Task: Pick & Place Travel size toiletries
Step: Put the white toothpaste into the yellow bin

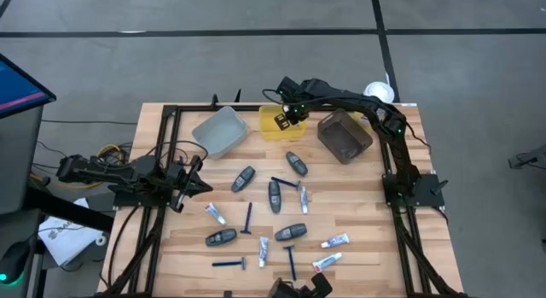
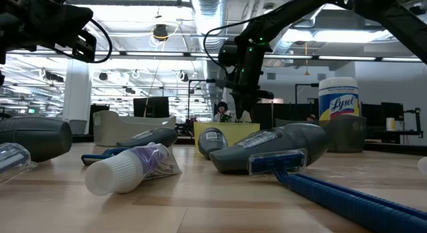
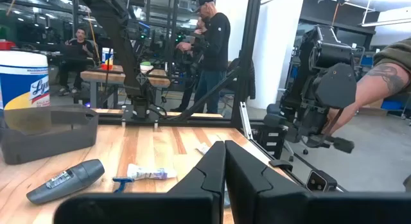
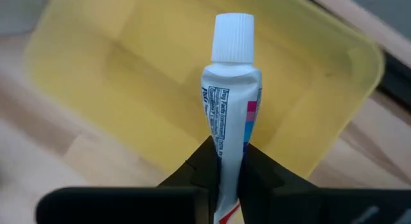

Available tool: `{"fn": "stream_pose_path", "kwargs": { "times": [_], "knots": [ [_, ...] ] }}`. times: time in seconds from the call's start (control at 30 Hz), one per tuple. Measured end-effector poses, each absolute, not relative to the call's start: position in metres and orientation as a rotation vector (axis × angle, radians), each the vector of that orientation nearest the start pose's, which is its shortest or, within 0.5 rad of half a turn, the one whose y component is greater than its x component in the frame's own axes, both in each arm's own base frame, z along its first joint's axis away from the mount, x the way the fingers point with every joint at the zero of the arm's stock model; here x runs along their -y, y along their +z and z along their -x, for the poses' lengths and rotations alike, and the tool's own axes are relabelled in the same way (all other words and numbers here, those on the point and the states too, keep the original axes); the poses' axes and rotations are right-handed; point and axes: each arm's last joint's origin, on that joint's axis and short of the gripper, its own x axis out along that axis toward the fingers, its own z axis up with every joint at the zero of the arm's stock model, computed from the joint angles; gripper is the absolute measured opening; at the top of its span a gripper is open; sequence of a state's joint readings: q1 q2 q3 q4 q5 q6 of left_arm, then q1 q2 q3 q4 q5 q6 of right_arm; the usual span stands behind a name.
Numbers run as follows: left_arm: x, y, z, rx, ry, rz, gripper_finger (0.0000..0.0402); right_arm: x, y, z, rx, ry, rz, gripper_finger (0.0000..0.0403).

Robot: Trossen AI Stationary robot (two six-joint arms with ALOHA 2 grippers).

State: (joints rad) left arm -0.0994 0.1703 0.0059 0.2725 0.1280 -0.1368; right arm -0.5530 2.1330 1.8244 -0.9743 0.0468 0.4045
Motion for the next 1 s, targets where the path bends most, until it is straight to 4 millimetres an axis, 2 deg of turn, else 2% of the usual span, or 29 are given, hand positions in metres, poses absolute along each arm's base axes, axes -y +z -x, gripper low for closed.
{"fn": "stream_pose_path", "kwargs": {
  "times": [0.23,0.4,0.53,0.67,0.87,1.0],
  "knots": [
    [0.014,0.178,-0.107,0.096,-0.234,0.134,0.0001,0.229,0.221,-0.374,-1.147,-0.829,-0.583,0.0082],
    [0.014,0.178,-0.107,0.096,-0.234,0.134,0.0001,0.231,0.231,-0.371,-1.145,-0.803,-0.572,0.0152],
    [0.014,0.178,-0.107,0.097,-0.235,0.134,0.0001,0.219,0.262,-0.362,-1.229,-0.704,-0.526,0.0207],
    [0.014,0.179,-0.106,0.104,-0.235,0.134,0.0001,0.183,0.306,-0.345,-1.285,-0.603,-0.434,0.0235],
    [0.014,0.179,-0.106,0.108,-0.235,0.134,0.0001,0.114,0.378,-0.31,-1.165,-0.505,-0.356,0.0238],
    [0.014,0.18,-0.106,0.112,-0.235,0.134,0.0001,0.064,0.413,-0.288,-1.054,-0.439,-0.359,0.0233]
  ]
}}
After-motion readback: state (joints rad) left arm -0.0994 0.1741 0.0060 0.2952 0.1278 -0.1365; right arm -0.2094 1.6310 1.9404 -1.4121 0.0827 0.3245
